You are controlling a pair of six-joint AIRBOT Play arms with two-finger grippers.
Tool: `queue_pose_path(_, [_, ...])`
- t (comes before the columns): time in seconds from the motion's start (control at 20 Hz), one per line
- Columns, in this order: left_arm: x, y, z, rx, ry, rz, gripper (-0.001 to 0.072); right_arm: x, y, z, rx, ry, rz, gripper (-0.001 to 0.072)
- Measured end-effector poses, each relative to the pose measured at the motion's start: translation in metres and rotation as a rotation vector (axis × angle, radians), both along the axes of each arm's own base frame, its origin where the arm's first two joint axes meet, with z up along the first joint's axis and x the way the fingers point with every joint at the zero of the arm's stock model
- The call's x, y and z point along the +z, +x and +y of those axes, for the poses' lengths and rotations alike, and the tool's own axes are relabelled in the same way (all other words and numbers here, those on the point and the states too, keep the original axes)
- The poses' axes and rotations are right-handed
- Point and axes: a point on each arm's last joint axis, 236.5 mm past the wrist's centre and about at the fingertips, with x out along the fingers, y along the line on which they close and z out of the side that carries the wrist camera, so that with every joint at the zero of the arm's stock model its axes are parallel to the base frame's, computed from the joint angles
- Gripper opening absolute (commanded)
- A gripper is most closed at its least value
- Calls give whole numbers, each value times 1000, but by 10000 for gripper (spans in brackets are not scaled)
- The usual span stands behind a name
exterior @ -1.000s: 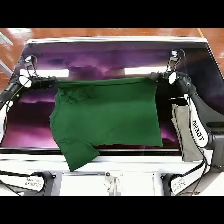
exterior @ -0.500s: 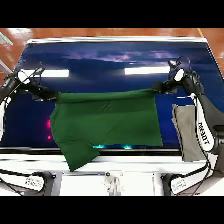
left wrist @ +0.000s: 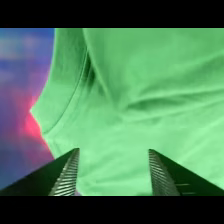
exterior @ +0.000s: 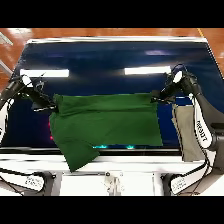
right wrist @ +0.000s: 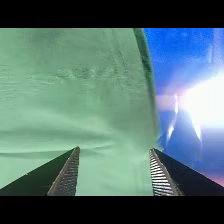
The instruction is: Fold the shirts.
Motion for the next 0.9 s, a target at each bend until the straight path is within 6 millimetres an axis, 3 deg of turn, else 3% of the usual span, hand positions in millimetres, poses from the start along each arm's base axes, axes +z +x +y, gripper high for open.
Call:
queue_pose_path(0.1, [14,-5,6,13,-6,14,552,20,-7,-7,39,-12,-13,569])
queue_pose_path(0.2, [33,-15,17,33,-9,15,716,41,-23,-32,67,-66,5,568])
queue_pose_path(0.35, [48,-55,31,103,-46,41,717,58,-66,-71,59,-79,104,558])
queue_pose_path(0.55, [25,-143,17,252,-203,104,716,64,-110,-76,-14,123,148,558])
queue_pose_path(0.65, [9,-171,3,303,-273,105,714,61,-122,-74,-37,186,149,558])
queue_pose_path(0.75, [-5,-186,-10,341,-320,97,712,57,-126,-72,-54,215,138,558])
queue_pose_path(0.9, [-20,-189,-24,385,-365,70,711,53,-124,-74,-76,230,114,558])
